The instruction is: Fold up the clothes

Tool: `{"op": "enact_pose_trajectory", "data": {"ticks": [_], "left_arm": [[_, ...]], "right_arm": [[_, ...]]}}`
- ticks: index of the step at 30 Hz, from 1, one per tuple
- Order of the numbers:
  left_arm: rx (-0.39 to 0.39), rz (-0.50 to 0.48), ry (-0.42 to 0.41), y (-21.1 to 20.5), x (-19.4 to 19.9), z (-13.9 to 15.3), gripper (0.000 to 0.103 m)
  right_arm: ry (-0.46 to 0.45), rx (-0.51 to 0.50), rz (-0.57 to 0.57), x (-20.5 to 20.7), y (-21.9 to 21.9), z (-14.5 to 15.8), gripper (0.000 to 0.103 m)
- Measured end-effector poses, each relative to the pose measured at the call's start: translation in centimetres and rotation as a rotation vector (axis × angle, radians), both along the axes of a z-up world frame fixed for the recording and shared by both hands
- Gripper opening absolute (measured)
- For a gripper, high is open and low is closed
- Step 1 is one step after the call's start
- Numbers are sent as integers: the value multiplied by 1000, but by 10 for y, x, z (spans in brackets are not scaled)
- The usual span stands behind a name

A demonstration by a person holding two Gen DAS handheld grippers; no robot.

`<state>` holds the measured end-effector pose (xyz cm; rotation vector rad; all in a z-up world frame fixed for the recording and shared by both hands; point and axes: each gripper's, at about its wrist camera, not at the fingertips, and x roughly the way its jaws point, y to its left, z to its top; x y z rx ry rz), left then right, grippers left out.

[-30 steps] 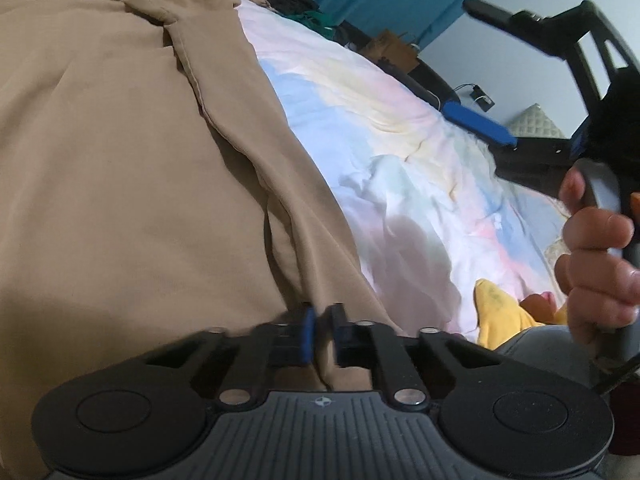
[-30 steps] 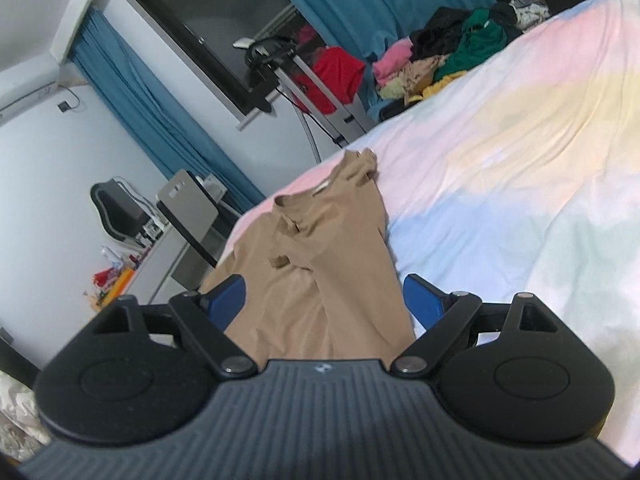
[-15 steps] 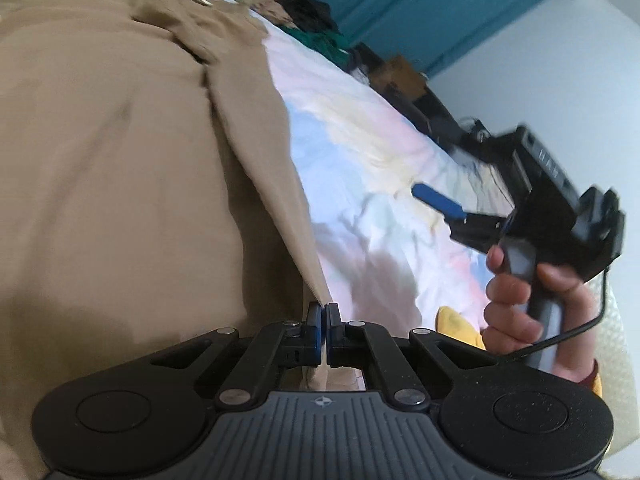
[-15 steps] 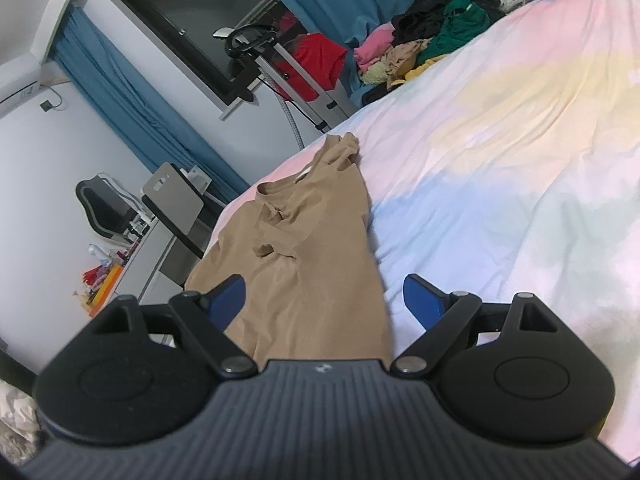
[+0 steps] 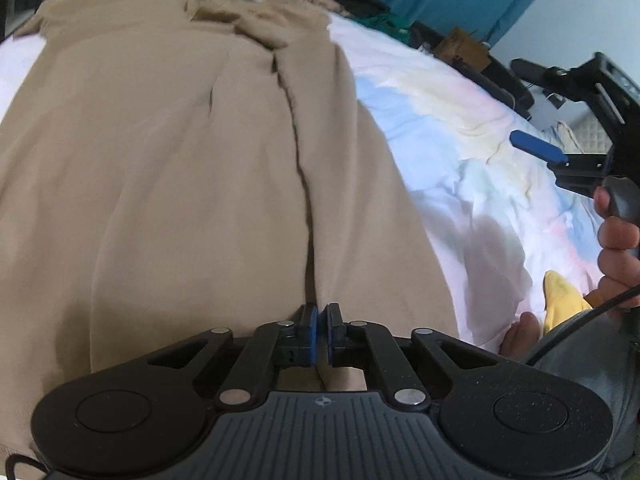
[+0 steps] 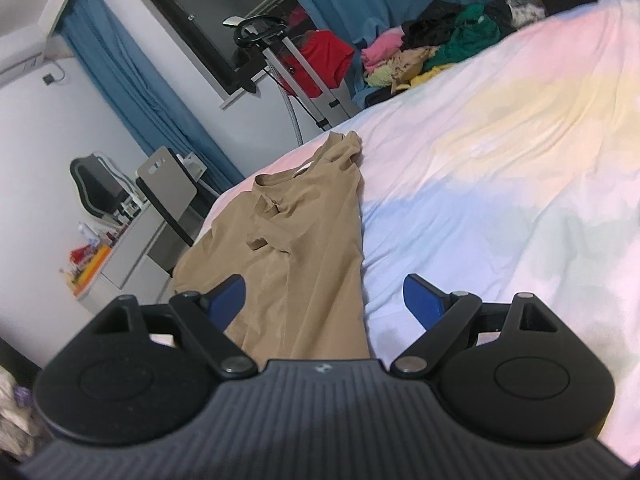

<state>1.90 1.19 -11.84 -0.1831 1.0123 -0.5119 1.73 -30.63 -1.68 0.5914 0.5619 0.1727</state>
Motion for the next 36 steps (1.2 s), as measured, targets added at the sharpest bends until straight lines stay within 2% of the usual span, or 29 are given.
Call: {"op": "enact_pose_trajectory", "data": {"ticks": [2,6,8,10,12,17,23,30,33,36], "left_arm": [[-13,9,-43,3,-3,7,15],[-7,35,-158,6,-8,26,45],[2,50,-220,8,-9,37,53],[26,77,-287,8,-10,47,61],[49,100,-357,8,-15,57,77],[89,137,-493,7,-27,76,103],[152,161,-609,-5,-32,97,103],[199,154,-668,-11,-8,134,103],[210,174,-702,-7,-2,138,103],[180,198,-696,9,3,132,102]], "right_arm": [[-14,-33,5,-1,5,3,87],[-48,-91,22,-4,15,7,87],[-71,-112,22,-7,19,10,87],[-104,-138,25,-11,25,13,87],[-137,-165,30,-14,31,17,87],[-213,-211,39,-19,44,24,87],[-262,-263,40,-24,55,28,87],[-271,-288,1,-27,59,25,87],[-273,-288,2,-25,60,23,87],[-258,-301,9,-22,62,17,87]]}}
